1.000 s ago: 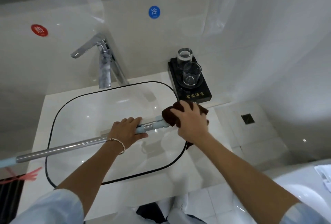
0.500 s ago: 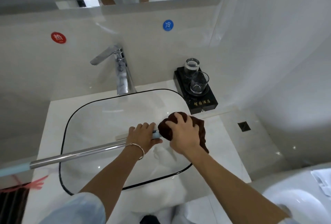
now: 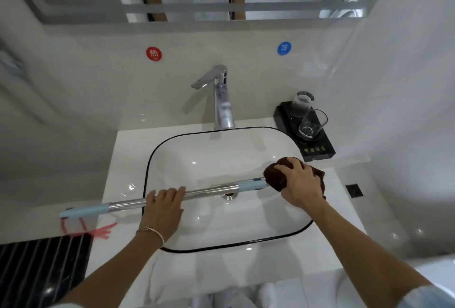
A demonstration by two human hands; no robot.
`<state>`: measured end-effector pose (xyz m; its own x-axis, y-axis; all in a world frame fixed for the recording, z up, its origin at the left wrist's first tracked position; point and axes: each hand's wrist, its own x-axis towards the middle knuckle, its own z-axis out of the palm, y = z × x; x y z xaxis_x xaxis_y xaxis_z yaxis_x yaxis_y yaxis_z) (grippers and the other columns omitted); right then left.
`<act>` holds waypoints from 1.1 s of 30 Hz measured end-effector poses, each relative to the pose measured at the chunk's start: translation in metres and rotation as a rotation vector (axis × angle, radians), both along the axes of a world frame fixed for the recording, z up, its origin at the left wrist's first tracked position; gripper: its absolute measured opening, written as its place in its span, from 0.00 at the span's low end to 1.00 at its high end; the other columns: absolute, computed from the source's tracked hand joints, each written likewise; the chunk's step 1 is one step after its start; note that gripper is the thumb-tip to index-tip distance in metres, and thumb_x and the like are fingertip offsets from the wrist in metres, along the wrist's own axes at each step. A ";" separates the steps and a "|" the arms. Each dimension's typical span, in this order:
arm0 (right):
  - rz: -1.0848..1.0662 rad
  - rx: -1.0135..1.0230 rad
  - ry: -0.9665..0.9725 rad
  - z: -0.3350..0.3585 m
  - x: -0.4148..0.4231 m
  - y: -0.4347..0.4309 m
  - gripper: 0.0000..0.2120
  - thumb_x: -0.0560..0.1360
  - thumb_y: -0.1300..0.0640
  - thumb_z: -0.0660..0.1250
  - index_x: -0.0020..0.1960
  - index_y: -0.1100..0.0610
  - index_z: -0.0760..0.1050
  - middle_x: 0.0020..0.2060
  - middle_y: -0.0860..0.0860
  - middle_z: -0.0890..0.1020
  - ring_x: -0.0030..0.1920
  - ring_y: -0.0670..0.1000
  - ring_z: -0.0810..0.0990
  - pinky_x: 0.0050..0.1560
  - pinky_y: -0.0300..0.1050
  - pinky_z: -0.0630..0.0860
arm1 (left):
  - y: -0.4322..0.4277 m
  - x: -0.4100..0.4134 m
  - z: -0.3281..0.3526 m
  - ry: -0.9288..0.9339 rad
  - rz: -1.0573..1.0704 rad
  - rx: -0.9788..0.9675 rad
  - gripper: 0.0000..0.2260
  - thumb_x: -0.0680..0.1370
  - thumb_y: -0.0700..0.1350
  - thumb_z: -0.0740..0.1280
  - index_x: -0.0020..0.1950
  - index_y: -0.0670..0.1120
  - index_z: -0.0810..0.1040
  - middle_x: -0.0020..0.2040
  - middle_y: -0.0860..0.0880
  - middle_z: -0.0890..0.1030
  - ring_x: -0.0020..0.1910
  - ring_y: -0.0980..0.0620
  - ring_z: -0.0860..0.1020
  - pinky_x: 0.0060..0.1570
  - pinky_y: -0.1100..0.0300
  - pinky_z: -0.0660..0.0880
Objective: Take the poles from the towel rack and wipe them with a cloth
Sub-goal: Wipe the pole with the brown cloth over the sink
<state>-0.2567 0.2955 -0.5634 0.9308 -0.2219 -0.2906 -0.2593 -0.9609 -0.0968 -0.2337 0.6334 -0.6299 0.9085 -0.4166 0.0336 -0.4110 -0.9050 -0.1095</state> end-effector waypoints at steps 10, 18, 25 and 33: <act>-0.443 0.752 -0.209 0.032 -0.005 0.015 0.24 0.63 0.67 0.68 0.57 0.53 0.76 0.46 0.52 0.81 0.47 0.52 0.80 0.48 0.47 0.78 | 0.011 0.024 0.023 0.263 0.035 0.083 0.14 0.76 0.57 0.63 0.52 0.47 0.75 0.47 0.48 0.81 0.46 0.47 0.80 0.46 0.56 0.73; -0.059 0.076 -0.114 0.006 -0.018 0.047 0.31 0.72 0.51 0.67 0.73 0.43 0.61 0.75 0.50 0.57 0.73 0.61 0.56 0.68 0.61 0.65 | 0.004 0.056 0.027 0.541 -0.033 0.003 0.14 0.76 0.59 0.60 0.53 0.50 0.75 0.52 0.51 0.79 0.52 0.50 0.77 0.47 0.59 0.70; -0.089 0.220 -0.018 -0.009 0.007 0.045 0.31 0.71 0.53 0.67 0.73 0.46 0.63 0.74 0.52 0.60 0.71 0.61 0.60 0.71 0.59 0.61 | 0.007 0.034 0.016 0.224 -0.065 -0.124 0.12 0.74 0.55 0.68 0.52 0.50 0.75 0.44 0.51 0.79 0.43 0.49 0.80 0.42 0.54 0.73; -0.085 0.305 -0.110 -0.013 -0.004 0.067 0.32 0.70 0.55 0.69 0.72 0.47 0.65 0.73 0.51 0.60 0.71 0.60 0.61 0.71 0.56 0.63 | 0.002 0.047 0.016 0.286 0.059 -0.003 0.10 0.78 0.48 0.55 0.57 0.47 0.70 0.53 0.49 0.78 0.54 0.46 0.76 0.50 0.54 0.66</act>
